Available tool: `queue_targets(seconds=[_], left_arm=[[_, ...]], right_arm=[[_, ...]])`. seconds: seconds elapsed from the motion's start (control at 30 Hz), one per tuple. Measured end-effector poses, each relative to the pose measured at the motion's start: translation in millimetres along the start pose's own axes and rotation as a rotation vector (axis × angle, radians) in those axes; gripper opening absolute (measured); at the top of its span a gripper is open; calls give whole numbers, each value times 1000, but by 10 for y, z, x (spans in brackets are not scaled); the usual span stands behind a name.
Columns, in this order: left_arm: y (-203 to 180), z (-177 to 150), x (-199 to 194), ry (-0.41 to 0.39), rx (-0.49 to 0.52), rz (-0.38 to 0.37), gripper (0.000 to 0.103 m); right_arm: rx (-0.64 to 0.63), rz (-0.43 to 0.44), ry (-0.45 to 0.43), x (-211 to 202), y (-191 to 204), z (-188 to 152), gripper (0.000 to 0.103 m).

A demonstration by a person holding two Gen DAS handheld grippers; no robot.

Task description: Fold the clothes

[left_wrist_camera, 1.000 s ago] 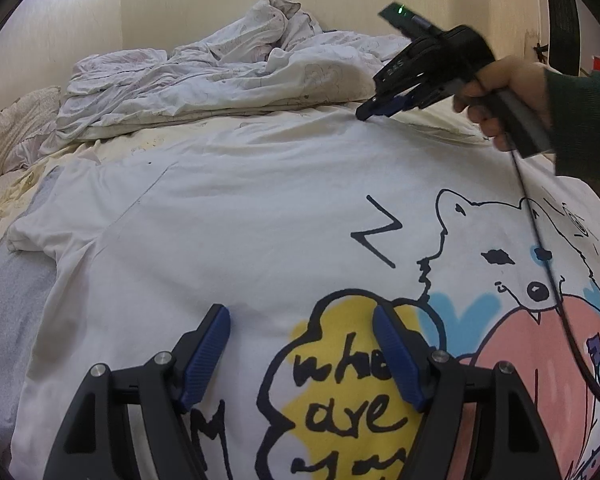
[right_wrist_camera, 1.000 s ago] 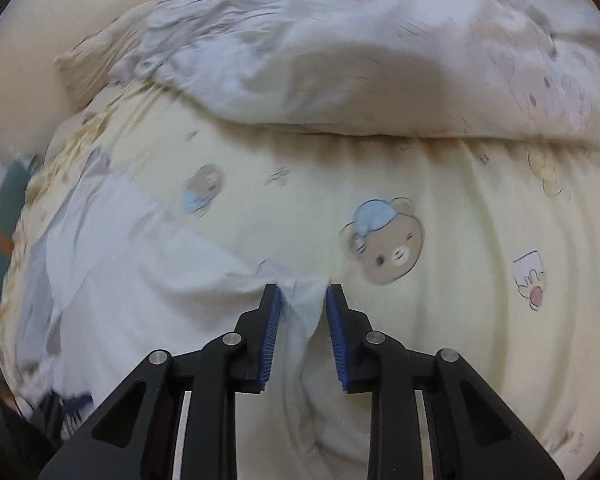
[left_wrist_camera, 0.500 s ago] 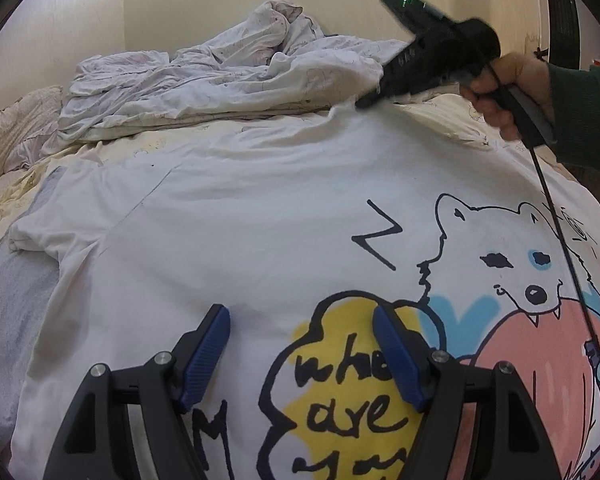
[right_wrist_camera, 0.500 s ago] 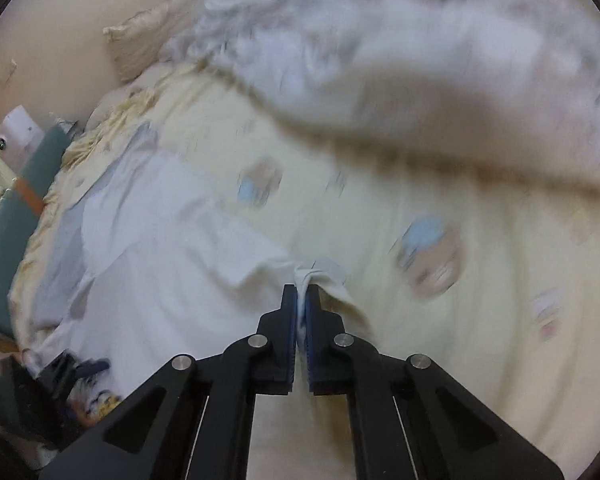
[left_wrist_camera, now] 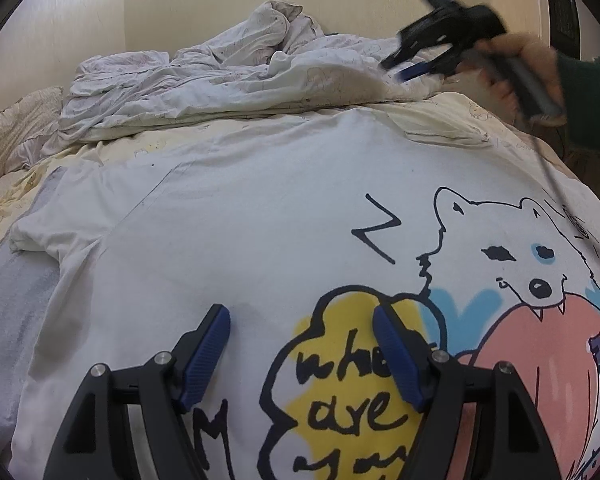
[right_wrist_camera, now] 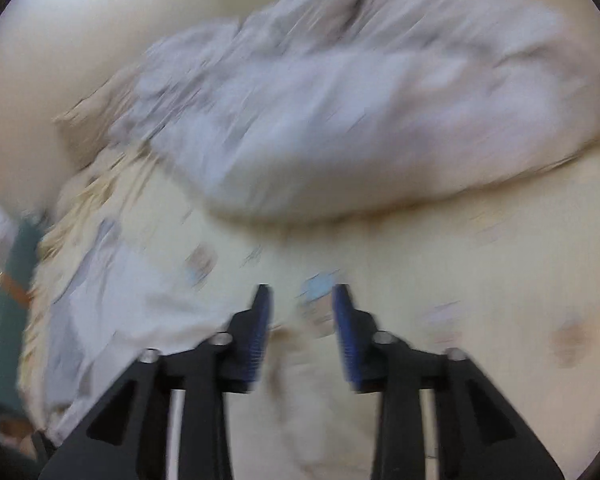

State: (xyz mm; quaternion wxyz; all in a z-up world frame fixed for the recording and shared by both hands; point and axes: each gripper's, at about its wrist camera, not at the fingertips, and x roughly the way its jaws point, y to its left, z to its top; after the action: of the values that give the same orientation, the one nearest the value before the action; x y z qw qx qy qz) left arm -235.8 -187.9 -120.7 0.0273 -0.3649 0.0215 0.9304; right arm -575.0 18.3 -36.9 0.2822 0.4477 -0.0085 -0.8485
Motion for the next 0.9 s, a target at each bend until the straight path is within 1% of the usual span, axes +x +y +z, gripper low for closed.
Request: queue_targets(seconds=[0.03, 0.13, 0.17, 0.2, 0.33, 0.4, 0.5, 0.57, 0.6, 0.63, 0.67, 0.77, 0.8, 0.87, 0.9], left_arm=[[-4, -1, -2, 1, 1, 1, 75], [-11, -2, -5, 3, 4, 3, 75], [-16, -8, -11, 3, 5, 4, 75], [-17, -7, -9, 3, 6, 5, 75], [-18, -7, -1, 6, 8, 5, 75], [-19, -6, 1, 8, 9, 4, 75], [-18, -2, 5, 11, 10, 6, 75], [-21, -5, 4, 12, 10, 8, 75], [-24, -4, 7, 12, 10, 8, 75], [-27, -4, 9, 12, 11, 9, 75], [-29, -3, 12, 13, 11, 9, 75], [-35, -2, 9, 16, 12, 10, 75], [-37, 0, 9, 17, 12, 11, 75], [-41, 6, 9, 20, 13, 13, 75], [-41, 8, 10, 21, 14, 14, 75]], right_arm=[[-37, -38, -11, -151, 11, -16, 86], [-242, -79, 44, -389, 254, -325, 85], [-301, -85, 90, -414, 321, -535, 85], [-340, -64, 136, -416, 343, -714, 84], [-509, -115, 261, -306, 400, -1473, 84], [-520, -160, 325, -230, 174, -1706, 84], [-405, -146, 231, -493, -280, -1762, 86], [-243, -113, 167, -735, -655, -1741, 86], [-160, -97, 129, -859, -779, -1735, 86], [-103, -51, 79, -1022, -806, -1748, 86], [-117, -40, 59, -1085, -743, -1772, 86], [-286, -119, 119, -991, -346, -2023, 86], [-307, -138, 179, -893, -345, -2122, 86], [-333, -184, 255, -840, -454, -2323, 86], [-328, -211, 248, -943, -536, -2404, 86]])
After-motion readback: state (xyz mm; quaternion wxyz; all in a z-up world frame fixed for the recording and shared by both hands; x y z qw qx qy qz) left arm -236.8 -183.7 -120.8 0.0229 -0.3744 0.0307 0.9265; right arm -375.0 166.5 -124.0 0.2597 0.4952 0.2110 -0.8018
